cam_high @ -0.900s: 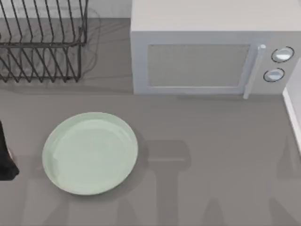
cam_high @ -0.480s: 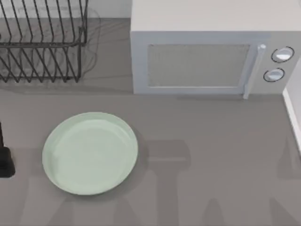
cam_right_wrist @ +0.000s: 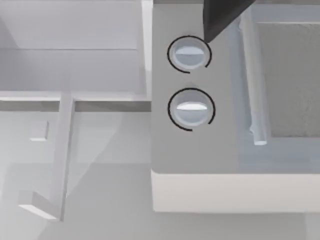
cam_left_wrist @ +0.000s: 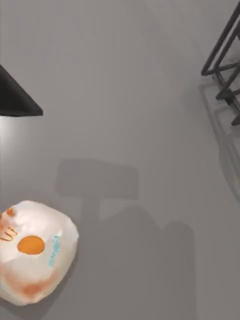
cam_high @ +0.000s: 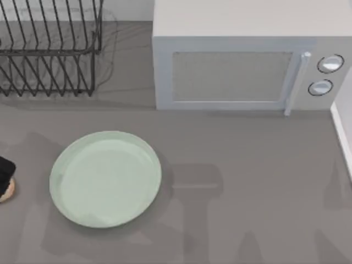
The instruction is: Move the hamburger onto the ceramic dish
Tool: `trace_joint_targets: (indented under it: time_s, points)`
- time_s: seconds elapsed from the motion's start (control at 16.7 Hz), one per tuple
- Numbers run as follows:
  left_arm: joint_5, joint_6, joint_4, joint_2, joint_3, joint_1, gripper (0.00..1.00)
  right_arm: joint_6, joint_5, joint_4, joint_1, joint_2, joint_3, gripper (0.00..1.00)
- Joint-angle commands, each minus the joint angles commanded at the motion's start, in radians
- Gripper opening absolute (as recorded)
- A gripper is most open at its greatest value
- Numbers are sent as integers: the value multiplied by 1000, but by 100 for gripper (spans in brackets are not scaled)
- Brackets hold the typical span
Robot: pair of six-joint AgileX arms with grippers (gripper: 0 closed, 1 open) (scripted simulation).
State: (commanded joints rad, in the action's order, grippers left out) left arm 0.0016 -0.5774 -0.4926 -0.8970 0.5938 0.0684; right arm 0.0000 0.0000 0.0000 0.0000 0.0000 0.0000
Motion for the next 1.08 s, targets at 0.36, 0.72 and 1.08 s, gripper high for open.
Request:
trace_joint_targets:
  time_s: [0.36,0.72,1.08]
  points:
    - [0,-344,-296,-527,346,39,100,0,0,0,0,0,0,100]
    - [-1,-545,-466,-836,550,61,100,0,0,0,0,0,0,100]
    - [-1,-562,-479,-860,564,58,100,0,0,0,0,0,0,100]
